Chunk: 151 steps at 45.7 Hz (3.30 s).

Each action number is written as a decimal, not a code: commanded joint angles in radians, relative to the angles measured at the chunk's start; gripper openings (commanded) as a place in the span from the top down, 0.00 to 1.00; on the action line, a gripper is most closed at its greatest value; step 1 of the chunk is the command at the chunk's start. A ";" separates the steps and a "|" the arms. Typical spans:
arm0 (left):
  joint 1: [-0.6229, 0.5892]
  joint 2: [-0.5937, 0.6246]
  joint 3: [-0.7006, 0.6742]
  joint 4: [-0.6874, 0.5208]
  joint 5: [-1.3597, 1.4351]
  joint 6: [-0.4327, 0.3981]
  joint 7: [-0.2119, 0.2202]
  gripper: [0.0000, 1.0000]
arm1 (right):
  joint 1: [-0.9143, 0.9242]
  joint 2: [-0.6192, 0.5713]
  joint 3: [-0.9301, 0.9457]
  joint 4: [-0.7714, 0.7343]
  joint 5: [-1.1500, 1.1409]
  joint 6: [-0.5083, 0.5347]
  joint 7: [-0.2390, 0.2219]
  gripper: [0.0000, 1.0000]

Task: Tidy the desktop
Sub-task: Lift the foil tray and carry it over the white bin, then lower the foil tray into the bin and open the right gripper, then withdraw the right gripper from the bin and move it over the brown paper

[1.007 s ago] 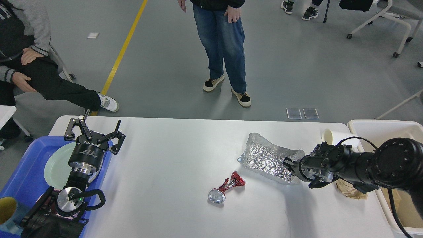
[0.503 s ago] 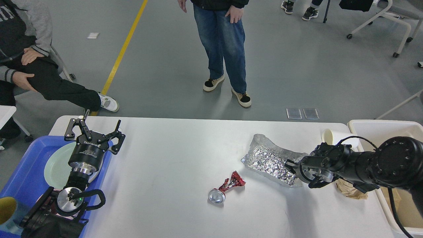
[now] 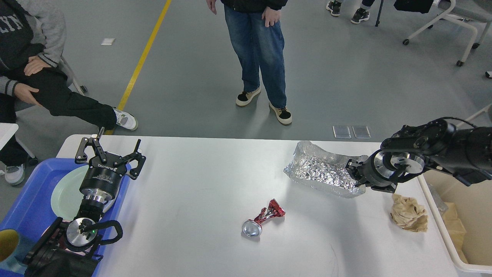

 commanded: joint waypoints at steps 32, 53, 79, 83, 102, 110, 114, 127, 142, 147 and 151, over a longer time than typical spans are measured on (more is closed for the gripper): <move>0.001 0.000 0.000 0.000 0.000 0.000 -0.001 0.04 | 1.022 -0.062 -0.301 0.567 0.082 0.588 0.004 1.00; 0.001 0.000 0.000 0.000 0.000 0.000 -0.001 0.04 | 1.107 -0.131 -0.497 0.528 0.055 0.530 0.002 1.00; 0.003 0.002 0.000 0.000 0.000 0.000 -0.003 0.04 | 0.417 -0.562 -0.447 -0.208 -0.002 0.495 0.002 1.00; 0.003 0.002 0.000 0.000 0.000 0.000 -0.001 0.04 | 0.248 -0.617 -0.314 -0.317 -0.002 0.492 0.007 1.00; 0.003 0.002 0.000 0.000 0.000 0.000 -0.003 0.04 | -0.522 -0.498 0.124 -0.551 -0.002 -0.040 0.006 1.00; 0.001 0.002 0.000 0.000 0.000 0.000 -0.001 0.04 | -0.741 -0.363 0.188 -0.680 0.012 -0.198 0.001 1.00; 0.003 0.002 0.000 0.000 0.000 0.000 -0.001 0.04 | -0.815 -0.320 0.222 -0.735 0.017 -0.231 0.001 1.00; 0.003 0.002 0.000 0.000 0.000 0.000 -0.003 0.04 | -0.932 -0.225 0.294 -0.829 0.018 -0.321 -0.001 1.00; 0.001 0.002 0.000 0.000 0.000 0.000 -0.003 0.04 | -0.950 -0.130 0.280 -0.869 0.017 -0.354 -0.001 1.00; 0.001 0.002 0.000 0.000 0.000 0.000 -0.001 0.04 | -0.952 -0.105 0.277 -0.898 0.015 -0.354 -0.001 1.00; 0.003 0.002 0.000 0.000 0.000 0.000 -0.001 0.04 | -0.956 -0.096 0.276 -0.901 0.012 -0.354 -0.001 1.00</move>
